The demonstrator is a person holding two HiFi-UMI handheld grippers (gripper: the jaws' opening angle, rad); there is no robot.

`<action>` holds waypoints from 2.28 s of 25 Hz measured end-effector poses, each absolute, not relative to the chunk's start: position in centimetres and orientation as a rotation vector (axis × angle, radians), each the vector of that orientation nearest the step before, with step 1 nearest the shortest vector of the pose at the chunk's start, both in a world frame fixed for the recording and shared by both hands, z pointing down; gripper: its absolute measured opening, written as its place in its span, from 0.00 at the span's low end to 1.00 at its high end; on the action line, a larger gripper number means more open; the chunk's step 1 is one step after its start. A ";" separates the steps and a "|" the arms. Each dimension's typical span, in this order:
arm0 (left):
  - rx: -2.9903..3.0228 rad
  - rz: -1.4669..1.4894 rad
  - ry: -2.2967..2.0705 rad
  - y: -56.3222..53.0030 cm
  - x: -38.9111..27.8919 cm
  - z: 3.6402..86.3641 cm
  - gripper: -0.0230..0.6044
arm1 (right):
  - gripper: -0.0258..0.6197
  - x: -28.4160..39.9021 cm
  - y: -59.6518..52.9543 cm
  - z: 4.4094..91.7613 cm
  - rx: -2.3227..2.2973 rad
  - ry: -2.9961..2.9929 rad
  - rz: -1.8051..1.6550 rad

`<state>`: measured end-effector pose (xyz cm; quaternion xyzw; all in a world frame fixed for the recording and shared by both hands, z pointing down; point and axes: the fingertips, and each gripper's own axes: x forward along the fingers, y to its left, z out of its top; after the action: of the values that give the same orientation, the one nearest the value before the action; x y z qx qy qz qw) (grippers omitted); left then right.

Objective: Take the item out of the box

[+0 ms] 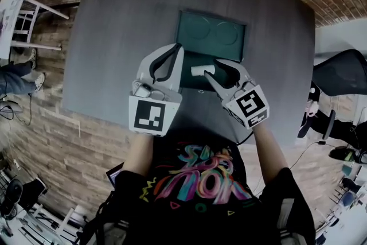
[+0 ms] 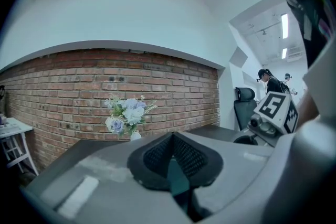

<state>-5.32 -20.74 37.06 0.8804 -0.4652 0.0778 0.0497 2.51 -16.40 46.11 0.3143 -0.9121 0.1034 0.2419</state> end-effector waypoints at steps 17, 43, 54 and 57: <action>2.654 0.288 -1.454 -20.9 -6.6 38.0 0.04 | 0.30 1.6 -15.2 55.0 0.448 -2.228 -0.002; 2.633 0.329 -1.464 -21.6 -6.9 39.0 0.04 | 0.35 1.6 -14.5 61.0 0.191 -2.000 0.018; 2.646 0.324 -1.454 -21.5 -6.4 38.8 0.04 | 0.27 1.6 -14.0 61.0 0.187 -2.002 0.024; 2.645 0.321 -1.456 -21.4 -6.5 38.7 0.04 | 0.27 1.6 -13.9 60.9 0.185 -1.999 0.004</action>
<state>-6.50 -21.37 38.66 0.8699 -0.4789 0.1056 0.0525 1.57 -13.93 60.94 0.0776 -0.8400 0.0018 0.5370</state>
